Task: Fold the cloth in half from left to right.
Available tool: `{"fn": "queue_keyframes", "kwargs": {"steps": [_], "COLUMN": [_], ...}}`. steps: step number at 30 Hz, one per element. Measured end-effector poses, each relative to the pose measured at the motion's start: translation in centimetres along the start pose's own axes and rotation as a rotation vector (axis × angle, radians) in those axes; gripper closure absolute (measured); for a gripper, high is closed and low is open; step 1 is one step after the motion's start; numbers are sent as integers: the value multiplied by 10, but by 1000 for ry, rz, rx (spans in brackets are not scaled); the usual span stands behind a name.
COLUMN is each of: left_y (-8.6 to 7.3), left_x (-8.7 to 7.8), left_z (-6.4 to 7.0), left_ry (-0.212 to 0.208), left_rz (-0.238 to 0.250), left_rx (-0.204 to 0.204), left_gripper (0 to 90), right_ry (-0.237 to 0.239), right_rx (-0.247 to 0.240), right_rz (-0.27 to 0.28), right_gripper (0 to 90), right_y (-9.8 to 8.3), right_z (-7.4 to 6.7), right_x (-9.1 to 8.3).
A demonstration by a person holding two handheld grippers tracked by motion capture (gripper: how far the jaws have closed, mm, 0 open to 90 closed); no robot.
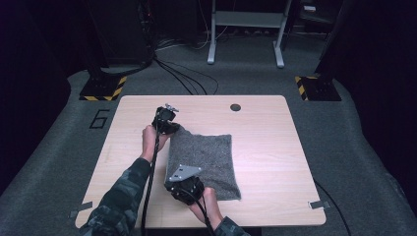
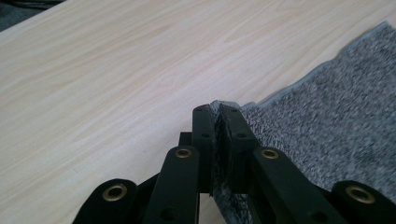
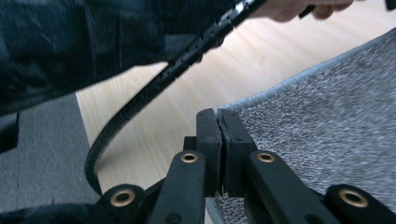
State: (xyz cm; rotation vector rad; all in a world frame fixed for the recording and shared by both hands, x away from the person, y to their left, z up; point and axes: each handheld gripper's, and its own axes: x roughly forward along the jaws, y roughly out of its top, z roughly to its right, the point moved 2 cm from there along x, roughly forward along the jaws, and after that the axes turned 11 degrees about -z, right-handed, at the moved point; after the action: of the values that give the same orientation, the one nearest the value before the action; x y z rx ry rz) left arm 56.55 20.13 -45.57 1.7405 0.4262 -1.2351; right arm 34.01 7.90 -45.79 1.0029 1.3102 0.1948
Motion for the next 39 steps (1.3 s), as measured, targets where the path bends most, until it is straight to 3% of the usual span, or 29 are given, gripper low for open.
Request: {"fn": "queue_keyframes", "kwargs": {"steps": [5,9,13,20,24,27,39], "left_y": [8,12,13,19,27,34,58], "left_x": [-10,-12,-18,-35,-30,-24,10], "left_z": [-1,-1,-2,-11,-1,7,47], "left_ry": [20,17,43,74,64,55,10], "left_rz": [-23,-24,-31,-47,-62,-64,-42], "left_rx": [6,11,21,25,39,43,75], "left_gripper": [849,846,846,845,845,843,843], "right_ry": [-7,-4,0,-5,-12,-38,-134], "right_rx": [1,30,45,32,70,70,133], "right_rz": [28,57,91,127,152,150,63], "right_gripper": [883,883,883,884,884,883,882], "right_y": [3,-2,-1,9,1,-7,-51], "right_z": [1,7,9,5,13,17,42], "right_x": [-9,-17,-24,-30,-39,-46,-62]}}
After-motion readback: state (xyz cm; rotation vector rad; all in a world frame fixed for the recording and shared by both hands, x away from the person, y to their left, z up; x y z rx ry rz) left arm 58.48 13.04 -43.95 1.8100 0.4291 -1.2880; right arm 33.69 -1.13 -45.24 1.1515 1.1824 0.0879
